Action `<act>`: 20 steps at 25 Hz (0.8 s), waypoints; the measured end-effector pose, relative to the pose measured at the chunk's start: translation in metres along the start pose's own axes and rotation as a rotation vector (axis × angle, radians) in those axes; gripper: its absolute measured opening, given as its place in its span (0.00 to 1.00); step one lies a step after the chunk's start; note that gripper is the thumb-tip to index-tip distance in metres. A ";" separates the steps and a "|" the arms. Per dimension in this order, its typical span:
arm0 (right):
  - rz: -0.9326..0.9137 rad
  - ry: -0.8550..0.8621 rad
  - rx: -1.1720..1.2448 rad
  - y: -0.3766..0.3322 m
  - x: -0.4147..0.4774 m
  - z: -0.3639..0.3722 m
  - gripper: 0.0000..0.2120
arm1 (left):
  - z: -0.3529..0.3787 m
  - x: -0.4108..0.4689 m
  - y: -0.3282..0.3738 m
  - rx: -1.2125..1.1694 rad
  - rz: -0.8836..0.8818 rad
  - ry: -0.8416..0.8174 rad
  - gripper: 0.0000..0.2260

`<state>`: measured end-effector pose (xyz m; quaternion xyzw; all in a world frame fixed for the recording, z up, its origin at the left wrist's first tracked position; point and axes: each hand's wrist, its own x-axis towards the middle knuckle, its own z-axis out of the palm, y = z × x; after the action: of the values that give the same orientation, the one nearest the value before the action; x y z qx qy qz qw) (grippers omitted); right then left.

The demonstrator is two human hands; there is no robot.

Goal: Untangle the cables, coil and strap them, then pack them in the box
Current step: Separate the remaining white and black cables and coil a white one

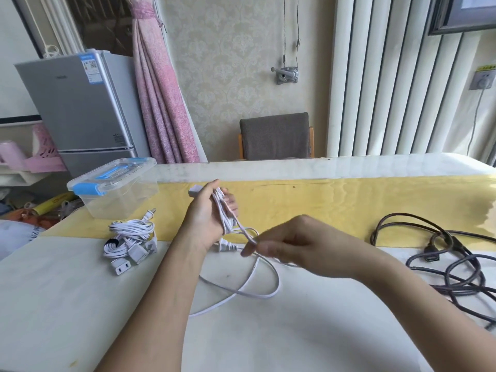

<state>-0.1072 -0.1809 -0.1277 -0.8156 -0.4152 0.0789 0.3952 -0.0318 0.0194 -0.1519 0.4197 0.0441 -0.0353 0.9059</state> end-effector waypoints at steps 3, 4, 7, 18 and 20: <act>0.119 -0.128 -0.180 0.011 0.004 0.013 0.13 | -0.002 -0.003 0.004 -0.161 0.040 -0.082 0.11; 0.153 -0.131 -0.235 0.016 0.006 0.014 0.13 | -0.003 -0.005 0.004 -0.214 0.019 -0.121 0.08; 0.255 -0.102 -0.314 0.033 0.011 0.011 0.16 | -0.009 -0.010 0.006 -0.401 -0.268 -0.463 0.08; 0.381 0.180 -0.142 0.059 0.001 -0.024 0.10 | -0.010 -0.021 -0.002 0.403 -0.742 -1.058 0.12; 0.396 0.261 -0.210 0.060 0.000 -0.028 0.19 | -0.011 -0.020 -0.001 0.468 -0.765 -1.079 0.14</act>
<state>-0.0576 -0.2177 -0.1510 -0.9208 -0.1989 0.0053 0.3356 -0.0520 0.0278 -0.1572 0.4827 -0.2758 -0.5637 0.6109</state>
